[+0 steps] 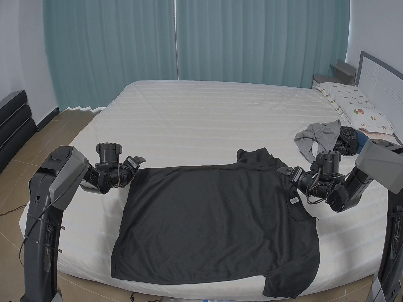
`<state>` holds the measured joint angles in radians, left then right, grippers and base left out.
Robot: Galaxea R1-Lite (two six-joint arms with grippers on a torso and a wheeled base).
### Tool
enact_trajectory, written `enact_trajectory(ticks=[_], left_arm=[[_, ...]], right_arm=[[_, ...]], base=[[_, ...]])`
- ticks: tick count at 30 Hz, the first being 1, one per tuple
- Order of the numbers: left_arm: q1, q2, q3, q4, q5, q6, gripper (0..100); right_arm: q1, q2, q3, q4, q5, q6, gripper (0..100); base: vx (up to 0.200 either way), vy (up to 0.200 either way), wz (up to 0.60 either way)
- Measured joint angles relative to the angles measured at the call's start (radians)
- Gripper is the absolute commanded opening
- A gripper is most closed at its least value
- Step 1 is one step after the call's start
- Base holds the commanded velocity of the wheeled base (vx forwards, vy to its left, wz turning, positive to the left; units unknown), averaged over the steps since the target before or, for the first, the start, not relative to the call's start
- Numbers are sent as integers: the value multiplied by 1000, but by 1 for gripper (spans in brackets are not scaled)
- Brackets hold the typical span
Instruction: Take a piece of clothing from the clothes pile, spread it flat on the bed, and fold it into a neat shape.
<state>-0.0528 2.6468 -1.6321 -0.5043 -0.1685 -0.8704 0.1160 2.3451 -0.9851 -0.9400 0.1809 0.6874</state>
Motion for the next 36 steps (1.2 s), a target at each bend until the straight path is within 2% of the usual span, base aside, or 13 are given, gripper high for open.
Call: enact_trajectory(ticks=[7, 16, 25, 32, 33, 36], left_arm=[[-1, 0, -4, -14, 11, 4, 0], [3, 1, -9, -141, 75, 0, 0], [1, 0, -2, -172, 94, 0, 0], [-1, 0, 0, -174, 95, 0, 0], [-1, 0, 0, -174, 95, 0, 0], [-1, 0, 0, -174, 95, -1, 0]], right_arm=[[-18, 65, -155, 82, 0, -16, 100], [-37, 145, -325, 155, -8, -69, 100], [-30, 269, -520, 192, -113, -92, 100], [-26, 349, -616, 195, -149, -90, 100], [-25, 360, -630, 195, -160, -90, 0], [-24, 383, -658, 195, -173, -89, 0]], base=[[0, 0, 0], [0, 0, 0], [0, 0, 0], [0, 0, 0], [0, 0, 0], [0, 0, 0]])
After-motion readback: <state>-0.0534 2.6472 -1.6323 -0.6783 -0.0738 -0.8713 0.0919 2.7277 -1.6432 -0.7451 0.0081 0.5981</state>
